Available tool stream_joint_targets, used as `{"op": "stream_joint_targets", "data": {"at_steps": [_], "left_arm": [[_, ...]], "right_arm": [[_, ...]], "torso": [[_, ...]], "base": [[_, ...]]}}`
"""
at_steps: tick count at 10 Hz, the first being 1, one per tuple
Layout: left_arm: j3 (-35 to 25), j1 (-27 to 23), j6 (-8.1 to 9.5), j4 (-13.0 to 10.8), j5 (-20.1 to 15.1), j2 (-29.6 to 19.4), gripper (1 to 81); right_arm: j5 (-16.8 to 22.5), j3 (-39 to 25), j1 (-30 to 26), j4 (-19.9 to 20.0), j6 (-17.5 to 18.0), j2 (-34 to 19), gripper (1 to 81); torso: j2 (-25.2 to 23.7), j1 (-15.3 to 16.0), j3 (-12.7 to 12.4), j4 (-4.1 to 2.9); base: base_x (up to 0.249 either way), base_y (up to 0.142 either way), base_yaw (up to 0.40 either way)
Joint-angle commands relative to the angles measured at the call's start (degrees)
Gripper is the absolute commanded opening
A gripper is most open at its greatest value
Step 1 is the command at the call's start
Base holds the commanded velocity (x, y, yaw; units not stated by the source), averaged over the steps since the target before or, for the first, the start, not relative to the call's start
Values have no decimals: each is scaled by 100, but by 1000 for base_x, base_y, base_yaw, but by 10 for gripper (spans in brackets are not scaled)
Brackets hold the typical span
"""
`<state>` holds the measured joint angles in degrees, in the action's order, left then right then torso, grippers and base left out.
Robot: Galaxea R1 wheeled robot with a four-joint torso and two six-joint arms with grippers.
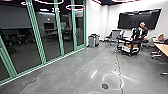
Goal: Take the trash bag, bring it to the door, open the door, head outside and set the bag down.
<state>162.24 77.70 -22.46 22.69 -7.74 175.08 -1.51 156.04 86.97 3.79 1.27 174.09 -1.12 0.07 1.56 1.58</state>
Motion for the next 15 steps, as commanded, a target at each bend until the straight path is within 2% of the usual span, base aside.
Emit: {"op": "stream_joint_targets", "data": {"at_steps": [1,15], "left_arm": [[27,-418,-31,-19,-342,-8,10],[26,-418,-31,-19,-342,19,10]], "right_arm": [[309,-13,-280,-2,-13,14,811],[318,-13,-307,-28,-13,23,811]], "torso": [[0,0,0,0],[0,0,0,0]], "base": [[130,0,0],[169,0,0]]}}
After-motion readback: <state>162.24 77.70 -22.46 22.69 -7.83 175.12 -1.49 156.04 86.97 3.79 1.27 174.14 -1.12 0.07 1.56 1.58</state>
